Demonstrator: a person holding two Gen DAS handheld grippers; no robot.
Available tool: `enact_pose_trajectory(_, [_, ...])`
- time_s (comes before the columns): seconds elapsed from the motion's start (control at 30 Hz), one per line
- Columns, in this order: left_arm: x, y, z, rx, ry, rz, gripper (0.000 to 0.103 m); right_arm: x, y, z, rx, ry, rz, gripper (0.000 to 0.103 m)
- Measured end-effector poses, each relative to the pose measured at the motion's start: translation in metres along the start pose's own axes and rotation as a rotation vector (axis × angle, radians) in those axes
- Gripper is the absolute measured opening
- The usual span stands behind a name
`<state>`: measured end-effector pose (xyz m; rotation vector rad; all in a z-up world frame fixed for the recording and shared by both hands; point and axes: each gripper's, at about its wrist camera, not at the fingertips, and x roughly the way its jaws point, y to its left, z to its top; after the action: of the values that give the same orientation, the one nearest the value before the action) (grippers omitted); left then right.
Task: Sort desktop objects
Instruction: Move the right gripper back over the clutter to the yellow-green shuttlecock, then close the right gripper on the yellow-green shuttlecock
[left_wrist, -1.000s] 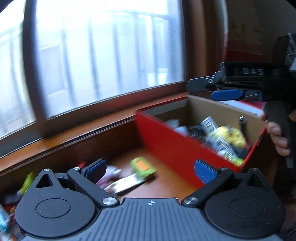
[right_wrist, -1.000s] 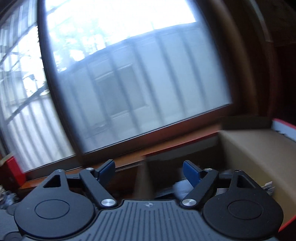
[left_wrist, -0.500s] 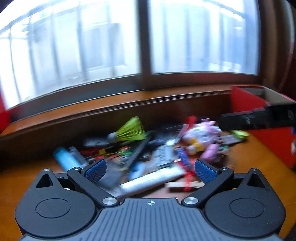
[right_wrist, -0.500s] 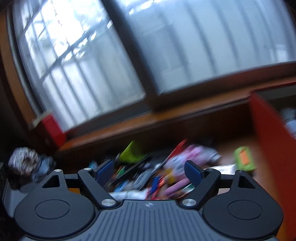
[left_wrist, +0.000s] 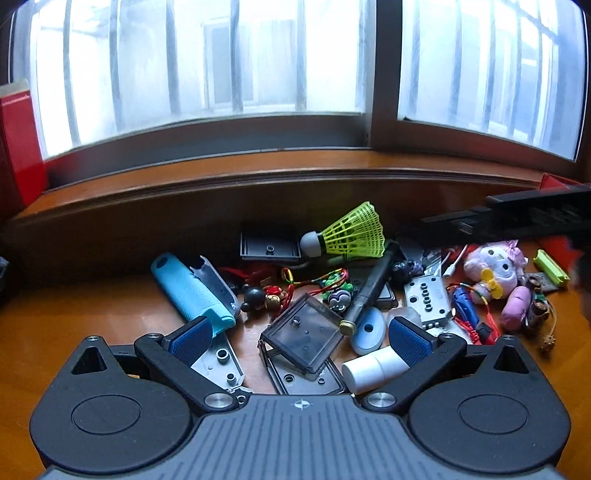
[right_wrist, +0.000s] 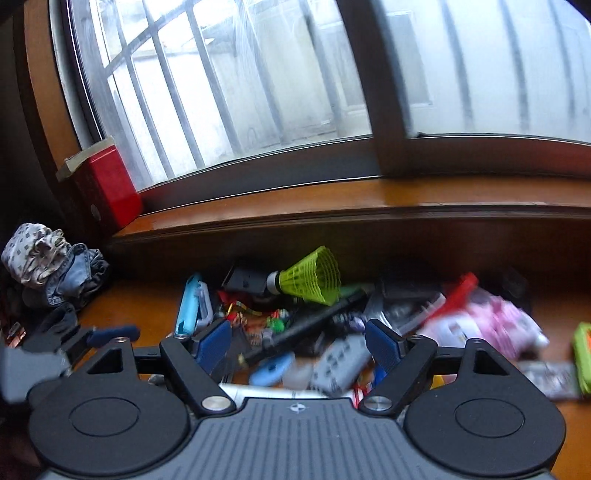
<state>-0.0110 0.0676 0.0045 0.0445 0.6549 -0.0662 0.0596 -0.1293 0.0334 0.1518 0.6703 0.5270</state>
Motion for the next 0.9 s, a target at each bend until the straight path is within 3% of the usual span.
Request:
enact_pose_trajectory(0.27, [0.018,0.018,-0.003,-0.045,0.03,0.033,0.103,0.071,0.001,0.025,-0.036,0.061,-0.005,0.072])
enact_pose_trajectory(0.6, [0.028,0.037,-0.008,-0.111,0.056,0.061,0.103,0.122,0.01,0.036,-0.096,0.111,0.005,0.064])
enact_pose_trajectory(0.63, [0.028,0.038,-0.008,-0.109,0.057,0.06,0.103,0.126,0.011,0.035,-0.103,0.118,0.006,0.059])
enact_pose_trajectory(0.77, [0.03,0.035,-0.008,-0.082,0.057,0.058,0.103,0.133,0.017,0.031,-0.133,0.146,0.046,0.012])
enact_pose_trajectory(0.9, [0.03,0.03,-0.008,-0.049,0.057,0.052,0.103,0.116,0.023,0.026,-0.181,0.103,0.025,0.006])
